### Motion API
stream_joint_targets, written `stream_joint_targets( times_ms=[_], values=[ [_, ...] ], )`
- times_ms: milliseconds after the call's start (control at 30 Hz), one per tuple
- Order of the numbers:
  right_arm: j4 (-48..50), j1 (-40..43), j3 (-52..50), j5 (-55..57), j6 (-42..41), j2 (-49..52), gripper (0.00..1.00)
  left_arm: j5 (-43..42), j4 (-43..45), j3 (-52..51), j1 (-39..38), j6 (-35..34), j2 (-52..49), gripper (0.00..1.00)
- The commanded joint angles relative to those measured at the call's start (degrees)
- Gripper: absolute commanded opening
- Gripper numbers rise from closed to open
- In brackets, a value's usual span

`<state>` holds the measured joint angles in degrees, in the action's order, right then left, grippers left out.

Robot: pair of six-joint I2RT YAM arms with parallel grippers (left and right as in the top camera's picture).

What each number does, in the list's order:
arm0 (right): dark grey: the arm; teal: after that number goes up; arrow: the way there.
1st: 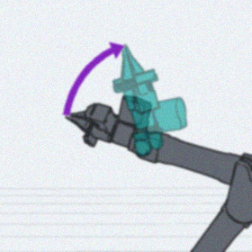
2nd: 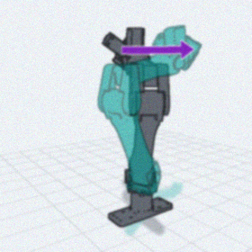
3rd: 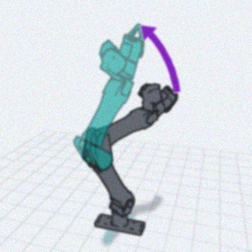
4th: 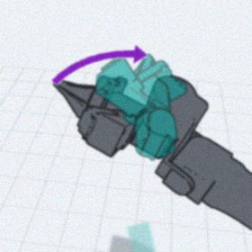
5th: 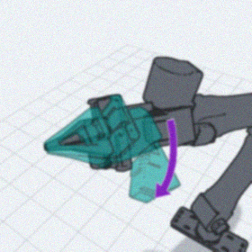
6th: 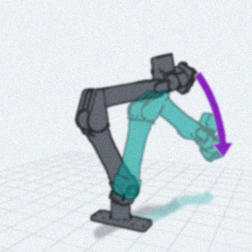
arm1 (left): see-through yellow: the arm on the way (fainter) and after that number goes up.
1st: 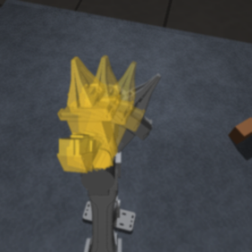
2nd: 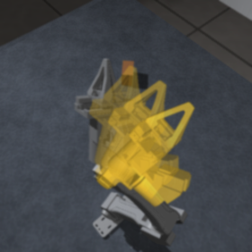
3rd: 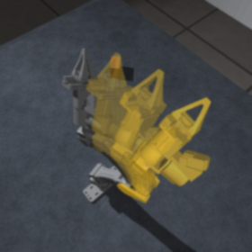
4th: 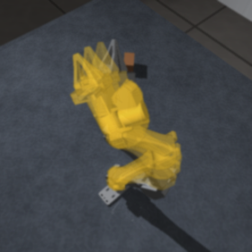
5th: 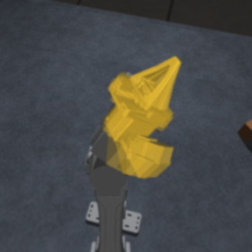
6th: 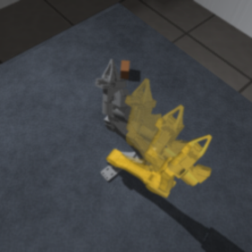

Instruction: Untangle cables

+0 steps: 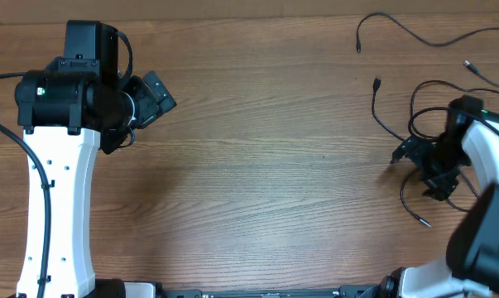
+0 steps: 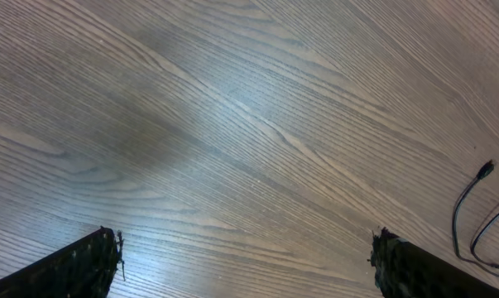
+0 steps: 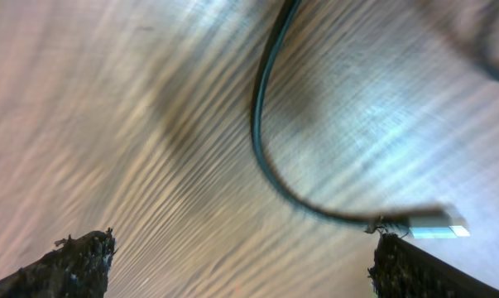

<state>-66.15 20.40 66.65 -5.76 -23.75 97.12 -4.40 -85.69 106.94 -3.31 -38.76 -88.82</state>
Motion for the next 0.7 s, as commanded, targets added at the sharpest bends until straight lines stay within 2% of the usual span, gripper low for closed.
stream_joint_targets(
  times_ms=[0, 233, 333, 400, 667],
  values=[
    [-1.57, -0.22, 1.38, -0.31, 0.11, -10.01, 1.00, 0.55, 0.20, 0.90, -0.09, 1.09, 1.16, 1.00],
    [-5.46, -0.22, 1.33, -2.29, 0.13, -25.33, 1.00, 0.55, 0.22, 0.92, -0.09, 1.09, 1.16, 1.00],
    [-7.37, -0.22, 1.18, -8.20, 3.58, -30.69, 1.00, 0.55, 0.22, 0.92, -0.09, 1.09, 1.16, 1.00],
    [-8.94, -0.22, 1.18, -11.91, 6.29, -33.18, 1.00, 0.55, 0.20, 0.90, -0.09, 1.09, 1.16, 1.00],
    [-18.05, -0.20, 1.18, -12.37, 6.19, -38.95, 1.00, 0.55, 0.22, 0.90, -0.09, 1.09, 1.16, 0.99]
  ],
)
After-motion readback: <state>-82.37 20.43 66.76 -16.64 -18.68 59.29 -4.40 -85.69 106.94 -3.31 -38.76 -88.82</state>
